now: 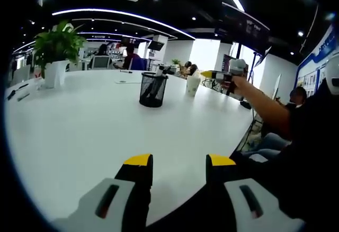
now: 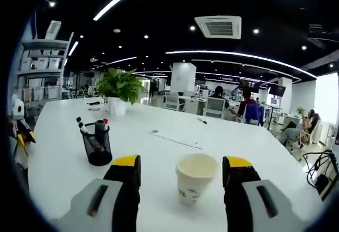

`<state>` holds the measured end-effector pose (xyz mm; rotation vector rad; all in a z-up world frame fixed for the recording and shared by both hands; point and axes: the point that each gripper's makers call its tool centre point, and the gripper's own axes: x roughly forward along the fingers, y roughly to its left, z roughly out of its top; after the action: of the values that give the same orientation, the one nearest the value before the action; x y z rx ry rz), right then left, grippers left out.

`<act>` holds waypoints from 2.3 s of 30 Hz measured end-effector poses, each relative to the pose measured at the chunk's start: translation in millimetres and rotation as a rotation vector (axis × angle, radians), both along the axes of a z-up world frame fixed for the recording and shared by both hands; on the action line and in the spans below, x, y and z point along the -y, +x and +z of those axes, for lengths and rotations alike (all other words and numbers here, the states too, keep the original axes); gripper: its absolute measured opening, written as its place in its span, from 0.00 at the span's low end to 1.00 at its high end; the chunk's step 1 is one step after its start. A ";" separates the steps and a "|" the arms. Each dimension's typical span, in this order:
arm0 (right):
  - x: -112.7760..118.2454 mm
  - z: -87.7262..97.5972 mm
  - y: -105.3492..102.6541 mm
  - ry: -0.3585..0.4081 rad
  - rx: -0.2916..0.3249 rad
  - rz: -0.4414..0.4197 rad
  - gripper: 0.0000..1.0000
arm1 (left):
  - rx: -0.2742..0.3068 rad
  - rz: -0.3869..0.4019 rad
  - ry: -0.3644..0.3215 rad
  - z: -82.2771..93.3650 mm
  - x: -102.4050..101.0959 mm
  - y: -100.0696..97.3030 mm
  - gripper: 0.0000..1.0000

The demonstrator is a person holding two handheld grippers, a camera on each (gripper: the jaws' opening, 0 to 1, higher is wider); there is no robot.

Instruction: Place the scattered laser pointers and whiteboard markers into the pen holder and stack the scattered paper cups together

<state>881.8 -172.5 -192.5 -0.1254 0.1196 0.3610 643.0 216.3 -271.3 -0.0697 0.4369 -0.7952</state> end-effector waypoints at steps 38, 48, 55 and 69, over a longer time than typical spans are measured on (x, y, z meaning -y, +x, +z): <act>21.6 -37.3 -4.8 0.140 0.071 -0.149 0.82 | 0.008 0.000 -0.002 3.5 0.4 -0.8 0.41; 32.9 -47.1 5.5 0.141 0.061 -0.192 0.80 | 0.005 -0.006 -0.002 1.7 2.8 0.1 0.41; 34.9 -55.5 14.4 0.157 0.046 -0.195 0.79 | 0.001 -0.006 0.001 0.1 3.7 0.2 0.41; 15.4 -59.2 35.5 0.136 0.011 -0.143 0.76 | -0.004 -0.001 0.003 -2.2 2.9 -1.7 0.41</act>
<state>917.4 -187.8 -251.7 0.0155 0.0924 0.2250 641.3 213.4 -273.6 -0.0684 0.4424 -0.7955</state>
